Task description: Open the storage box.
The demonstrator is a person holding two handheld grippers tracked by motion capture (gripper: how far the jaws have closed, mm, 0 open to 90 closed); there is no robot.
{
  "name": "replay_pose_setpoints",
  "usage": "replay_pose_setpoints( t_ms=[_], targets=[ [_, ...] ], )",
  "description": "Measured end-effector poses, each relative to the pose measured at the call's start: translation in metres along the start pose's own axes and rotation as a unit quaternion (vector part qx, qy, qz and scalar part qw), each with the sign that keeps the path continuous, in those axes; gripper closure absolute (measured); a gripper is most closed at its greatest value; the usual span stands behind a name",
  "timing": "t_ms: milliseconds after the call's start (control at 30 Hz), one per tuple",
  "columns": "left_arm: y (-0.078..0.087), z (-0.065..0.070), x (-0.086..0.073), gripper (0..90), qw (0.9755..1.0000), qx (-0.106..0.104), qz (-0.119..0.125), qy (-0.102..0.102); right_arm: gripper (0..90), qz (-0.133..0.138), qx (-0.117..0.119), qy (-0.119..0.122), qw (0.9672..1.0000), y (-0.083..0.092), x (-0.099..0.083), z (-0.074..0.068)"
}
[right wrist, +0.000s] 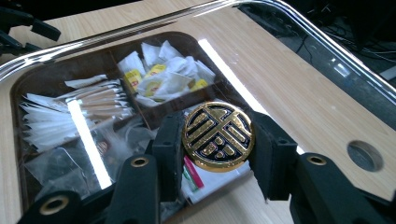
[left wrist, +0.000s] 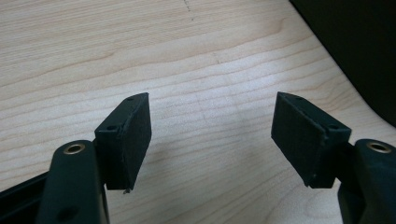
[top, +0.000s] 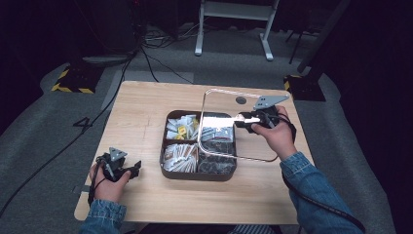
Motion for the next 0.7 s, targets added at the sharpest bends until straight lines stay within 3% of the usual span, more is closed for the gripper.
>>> replay_pose_setpoints(
  t_ms=[333,700],
  targets=[
    [0.001,0.001,-0.004,28.9,0.9999,-0.008,-0.012,-0.005,58.4,-0.003,-0.018,-0.014,0.9997,0.021,-0.021,0.029],
    [-0.004,-0.001,-0.006,28.6,0.9996,-0.007,-0.028,-0.005,58.4,0.001,-0.039,-0.063,0.9973,0.036,-0.048,0.062]
  ],
)
Point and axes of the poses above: each handheld gripper's, and its own axes: y roughly backward along the jaws, x roughly out of its top, z roughly to its right, the point moved 5 cm from there along -y, roughly forward along the jaws, and after that the axes turned 8 degrees about -x, right-handed, at the moved point
